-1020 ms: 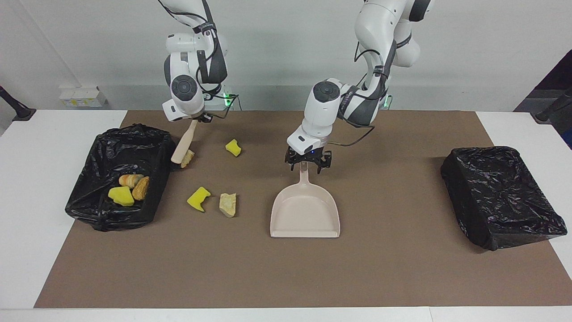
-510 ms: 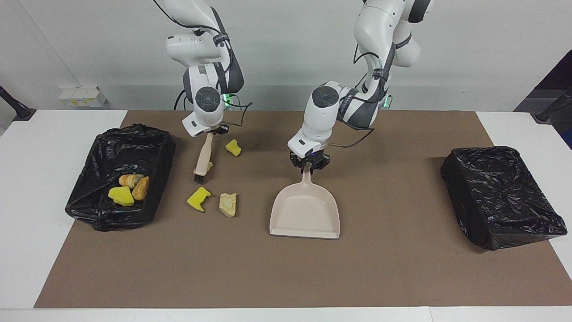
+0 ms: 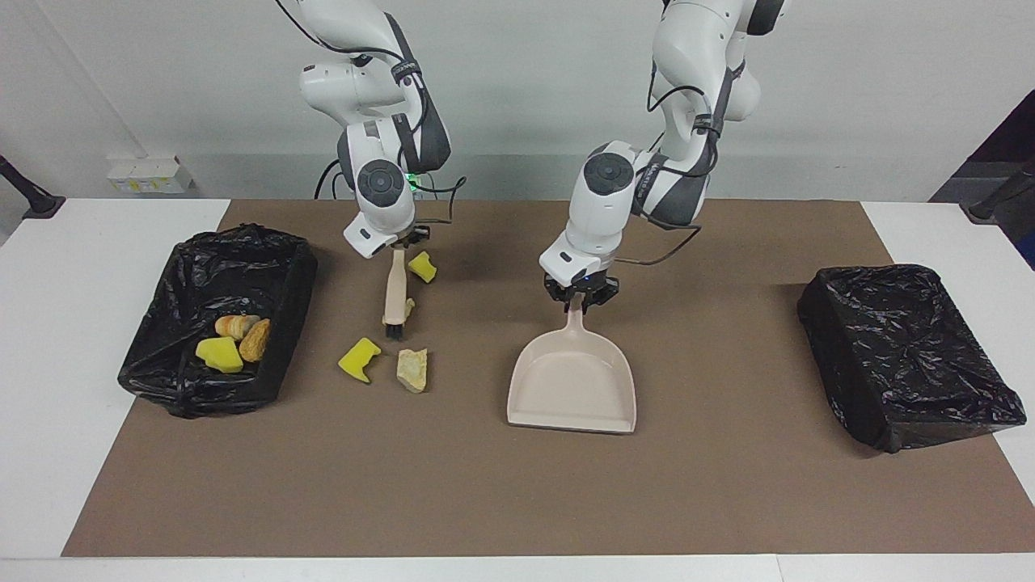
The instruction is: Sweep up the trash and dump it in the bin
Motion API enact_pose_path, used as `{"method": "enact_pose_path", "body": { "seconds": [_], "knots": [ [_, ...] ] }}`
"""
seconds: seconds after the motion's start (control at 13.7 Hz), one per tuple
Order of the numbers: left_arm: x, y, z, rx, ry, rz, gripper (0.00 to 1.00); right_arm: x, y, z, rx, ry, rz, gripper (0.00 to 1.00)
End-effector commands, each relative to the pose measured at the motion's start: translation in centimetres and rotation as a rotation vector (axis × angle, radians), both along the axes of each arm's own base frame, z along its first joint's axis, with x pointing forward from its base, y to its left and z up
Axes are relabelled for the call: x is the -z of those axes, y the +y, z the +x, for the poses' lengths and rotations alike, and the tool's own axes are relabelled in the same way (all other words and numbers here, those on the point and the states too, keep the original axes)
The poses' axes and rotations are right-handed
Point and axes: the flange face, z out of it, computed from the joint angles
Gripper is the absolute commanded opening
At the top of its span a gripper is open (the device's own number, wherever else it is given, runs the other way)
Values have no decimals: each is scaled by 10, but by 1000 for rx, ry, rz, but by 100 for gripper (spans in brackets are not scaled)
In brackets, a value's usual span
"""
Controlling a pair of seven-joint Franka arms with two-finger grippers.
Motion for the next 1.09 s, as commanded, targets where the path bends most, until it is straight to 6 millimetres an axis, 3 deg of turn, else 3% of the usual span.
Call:
{"method": "enact_pose_path", "body": {
  "seconds": [0.0, 0.15, 0.22, 0.51, 0.66, 0.8, 1.02],
  "knots": [
    [3, 16, 1, 182, 13, 16, 0, -16, -23, 21, -35, 4, 11, 0],
    [8, 28, 2, 311, 29, 16, 0, -11, -53, 35, -42, -50, -59, 0],
    [8, 30, -1, 408, 35, 22, 0, -6, -91, 41, 3, -49, -63, 0],
    [29, 10, -23, 588, 48, 144, 0, 28, -109, 69, -171, -120, -245, 0],
    [36, 6, -24, 594, 55, 146, 0, 48, -105, 76, -245, -120, -291, 0],
    [38, -7, -31, 621, 54, 149, 0, 49, -94, 74, -248, -113, -264, 0],
    [40, -5, -31, 641, 62, 149, 0, 64, -58, 72, -247, -89, -178, 0]
  ]
}}
